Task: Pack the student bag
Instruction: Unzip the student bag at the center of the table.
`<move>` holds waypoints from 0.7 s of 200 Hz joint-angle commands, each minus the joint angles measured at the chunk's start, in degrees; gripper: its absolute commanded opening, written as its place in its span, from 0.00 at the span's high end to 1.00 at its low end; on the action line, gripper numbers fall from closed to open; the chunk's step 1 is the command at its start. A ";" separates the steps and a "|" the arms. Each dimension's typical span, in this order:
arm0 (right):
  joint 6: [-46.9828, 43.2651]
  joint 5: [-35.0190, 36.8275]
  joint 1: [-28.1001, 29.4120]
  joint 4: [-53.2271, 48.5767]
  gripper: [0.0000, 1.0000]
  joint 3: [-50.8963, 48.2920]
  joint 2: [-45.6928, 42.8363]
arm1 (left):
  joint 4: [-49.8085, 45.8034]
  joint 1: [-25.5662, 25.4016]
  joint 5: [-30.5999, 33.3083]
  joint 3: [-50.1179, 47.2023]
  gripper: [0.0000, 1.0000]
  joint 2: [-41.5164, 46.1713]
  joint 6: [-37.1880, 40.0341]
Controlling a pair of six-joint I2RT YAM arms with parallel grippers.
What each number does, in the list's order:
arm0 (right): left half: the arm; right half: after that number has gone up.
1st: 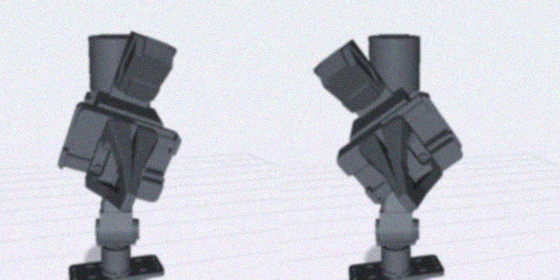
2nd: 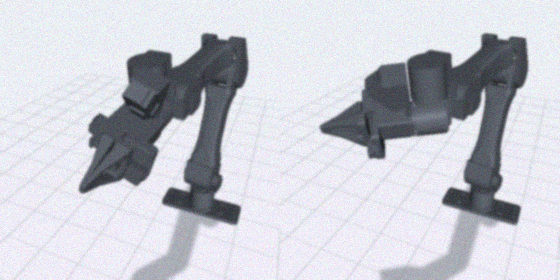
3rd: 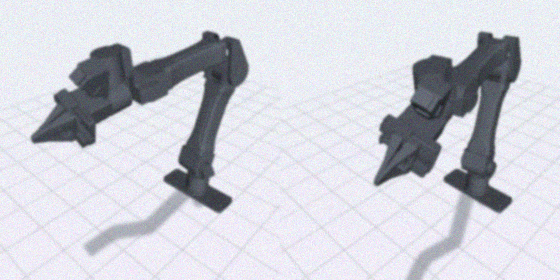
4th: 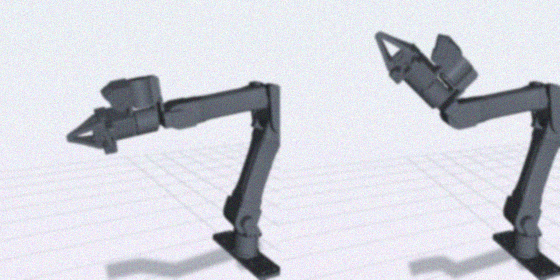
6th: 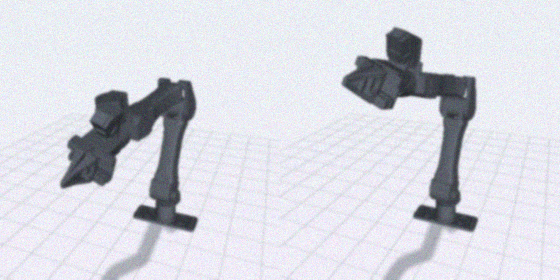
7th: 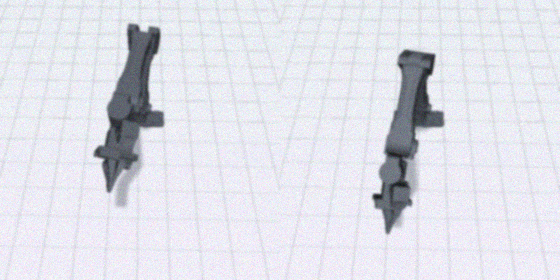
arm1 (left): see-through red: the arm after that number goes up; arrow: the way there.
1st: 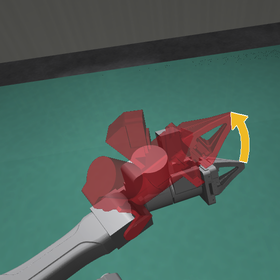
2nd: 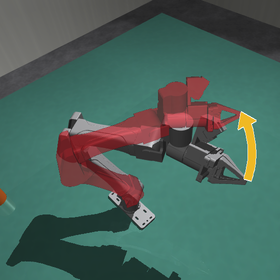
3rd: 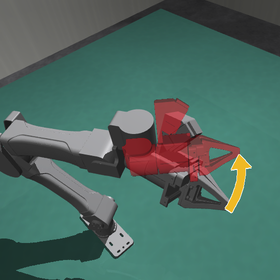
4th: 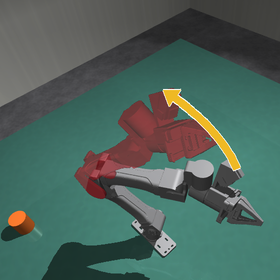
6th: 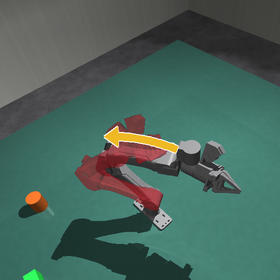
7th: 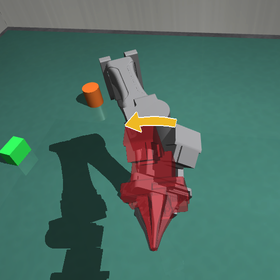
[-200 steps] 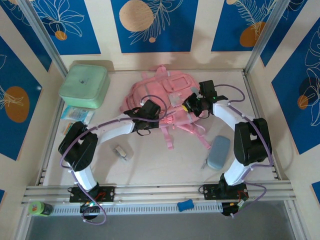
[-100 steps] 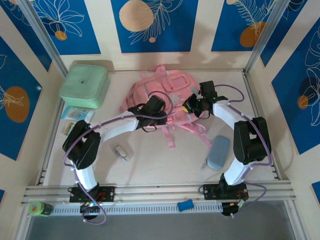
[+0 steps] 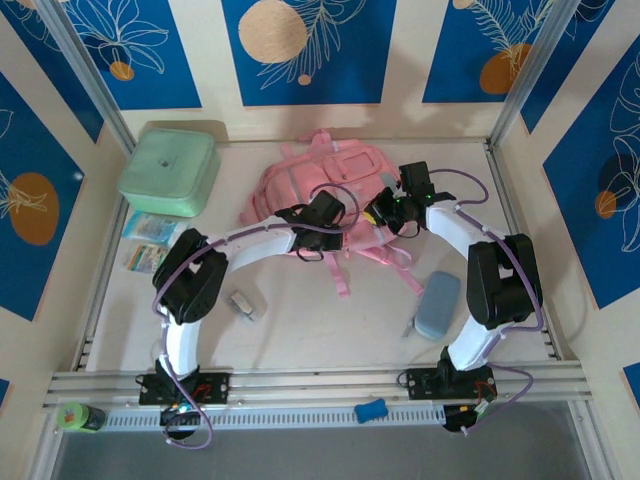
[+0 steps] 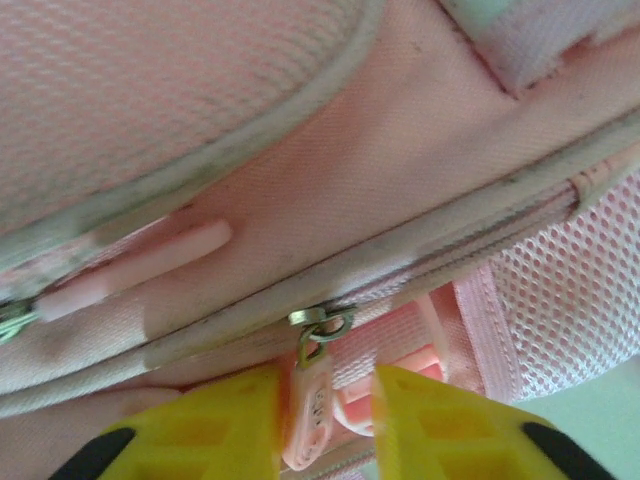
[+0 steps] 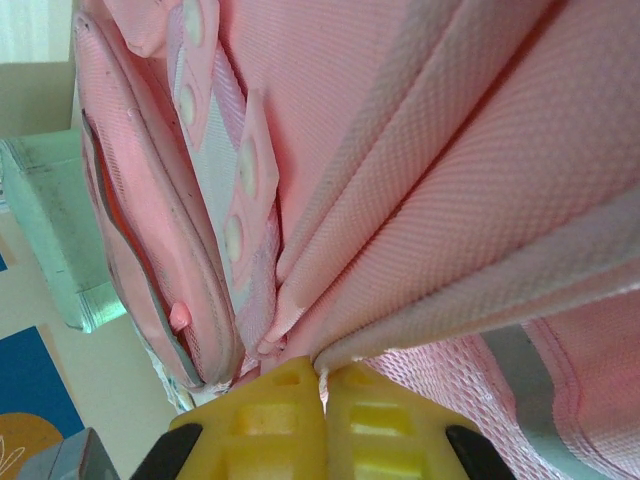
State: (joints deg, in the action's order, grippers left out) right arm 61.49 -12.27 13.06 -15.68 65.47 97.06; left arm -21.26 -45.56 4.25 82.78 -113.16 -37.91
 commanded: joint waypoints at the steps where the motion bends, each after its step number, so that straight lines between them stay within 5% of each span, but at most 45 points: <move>1: 0.17 -3.44 0.75 2.06 1.00 0.01 0.24 | -0.48 0.00 -1.02 2.93 0.77 -2.54 0.65; 57: -1.39 -2.93 0.20 1.02 1.00 -0.11 -0.20 | -1.08 0.46 2.54 0.84 1.00 1.12 2.49; 140: -6.27 -3.37 -4.93 -2.64 1.00 7.54 4.66 | -0.92 -3.61 -2.14 -6.12 1.00 8.65 3.16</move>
State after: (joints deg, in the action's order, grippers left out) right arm 58.37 -15.94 10.55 -18.79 68.73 99.35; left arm -20.47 -45.93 5.98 78.54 -107.70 -34.15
